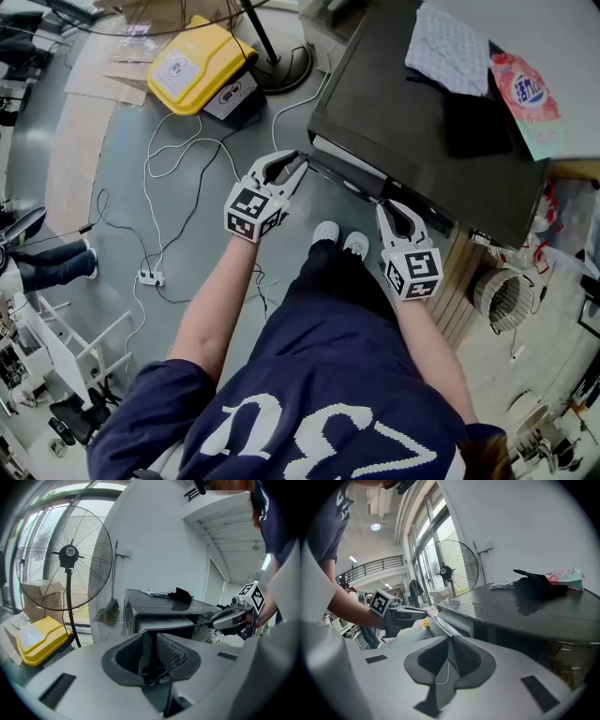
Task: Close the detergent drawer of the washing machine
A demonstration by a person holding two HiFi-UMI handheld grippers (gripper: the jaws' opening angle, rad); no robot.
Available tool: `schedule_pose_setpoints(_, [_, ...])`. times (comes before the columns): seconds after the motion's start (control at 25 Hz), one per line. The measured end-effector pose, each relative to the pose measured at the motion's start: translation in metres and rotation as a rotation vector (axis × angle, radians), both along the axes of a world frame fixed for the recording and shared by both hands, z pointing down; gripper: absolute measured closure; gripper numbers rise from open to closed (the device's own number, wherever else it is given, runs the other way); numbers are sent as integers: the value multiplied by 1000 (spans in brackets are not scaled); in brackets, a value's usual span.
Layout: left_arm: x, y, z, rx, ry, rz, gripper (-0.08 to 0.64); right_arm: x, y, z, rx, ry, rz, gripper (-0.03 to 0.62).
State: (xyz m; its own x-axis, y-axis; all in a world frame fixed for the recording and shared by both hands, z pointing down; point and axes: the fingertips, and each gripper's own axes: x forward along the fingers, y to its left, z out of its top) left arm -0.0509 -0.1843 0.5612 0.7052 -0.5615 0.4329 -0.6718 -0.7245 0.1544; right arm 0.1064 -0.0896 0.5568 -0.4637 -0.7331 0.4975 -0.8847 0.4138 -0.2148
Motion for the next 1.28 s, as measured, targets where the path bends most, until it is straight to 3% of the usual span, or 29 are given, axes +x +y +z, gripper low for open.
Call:
schedule_pose_setpoints(0.28, [11,-25,-3,13,-14,-58,457,13,-24,-2,-12,-24,100,533])
schedule_pose_setpoints(0.84, [14,-32,-2,10,-8,-84,457,17,-32,-2,-25,-52,148,531])
schedule_pose_setpoints(1.08, [14,-33,-2,-2,9,-90,456,19,-28,4,-14,31,136,546])
schedule_pose_setpoints(1.28, [14,-34,-3,5,-1,-103,457,17,-24,5,-45,-53,147,575])
